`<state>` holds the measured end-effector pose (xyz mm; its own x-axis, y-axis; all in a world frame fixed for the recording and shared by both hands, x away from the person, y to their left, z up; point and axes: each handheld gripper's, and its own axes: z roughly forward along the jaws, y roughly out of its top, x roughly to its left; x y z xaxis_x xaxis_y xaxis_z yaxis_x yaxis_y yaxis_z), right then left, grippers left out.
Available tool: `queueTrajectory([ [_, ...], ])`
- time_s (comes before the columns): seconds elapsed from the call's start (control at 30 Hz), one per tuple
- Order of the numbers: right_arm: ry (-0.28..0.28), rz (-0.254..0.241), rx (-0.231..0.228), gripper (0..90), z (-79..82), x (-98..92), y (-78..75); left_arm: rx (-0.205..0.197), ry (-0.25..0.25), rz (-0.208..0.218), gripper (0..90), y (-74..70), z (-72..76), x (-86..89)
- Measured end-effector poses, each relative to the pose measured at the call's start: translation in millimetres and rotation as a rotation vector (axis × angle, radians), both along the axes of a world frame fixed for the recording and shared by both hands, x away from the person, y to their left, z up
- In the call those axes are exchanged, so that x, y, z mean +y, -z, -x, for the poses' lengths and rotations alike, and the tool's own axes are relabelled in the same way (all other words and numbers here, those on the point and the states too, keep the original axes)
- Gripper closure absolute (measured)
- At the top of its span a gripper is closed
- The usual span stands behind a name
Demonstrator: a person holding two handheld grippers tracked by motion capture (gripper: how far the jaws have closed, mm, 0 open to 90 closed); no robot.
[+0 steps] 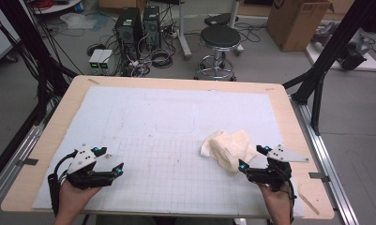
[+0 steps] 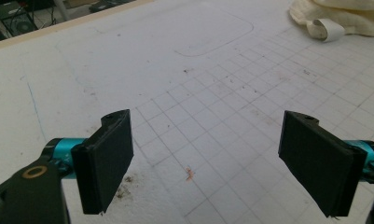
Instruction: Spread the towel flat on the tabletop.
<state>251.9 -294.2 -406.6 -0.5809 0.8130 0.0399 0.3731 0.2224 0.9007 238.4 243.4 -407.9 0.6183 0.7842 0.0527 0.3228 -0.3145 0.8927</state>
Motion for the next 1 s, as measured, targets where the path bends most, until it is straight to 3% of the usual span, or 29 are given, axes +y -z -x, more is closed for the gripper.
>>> queueTrajectory([
  [0.27, -0.039, 0.020, 0.048, 12.6, -11.8, 18.2, 5.9, -0.002, -0.006, -0.003, 18.3, 0.3, 1.4, 0.5],
  [0.43, -0.044, 0.055, 0.070, 17.3, -23.0, 27.4, 9.7, 0.000, -0.009, -0.005, 18.3, 1.2, 1.3, 0.7],
  [0.53, -0.050, 0.052, 0.077, 23.3, -30.3, 31.1, 11.7, 0.004, -0.010, -0.006, 18.3, 2.1, 0.9, -0.8],
  [0.8, -0.085, 0.111, 0.108, 34.0, -48.5, 51.8, 18.5, 0.008, -0.011, -0.012, 18.3, 3.4, -0.5, -2.4],
  [1.0, -0.038, 0.139, 0.153, 48.2, -64.6, 53.5, 27.3, 0.008, -0.006, -0.017, 18.3, 3.9, -0.1, -1.8],
])
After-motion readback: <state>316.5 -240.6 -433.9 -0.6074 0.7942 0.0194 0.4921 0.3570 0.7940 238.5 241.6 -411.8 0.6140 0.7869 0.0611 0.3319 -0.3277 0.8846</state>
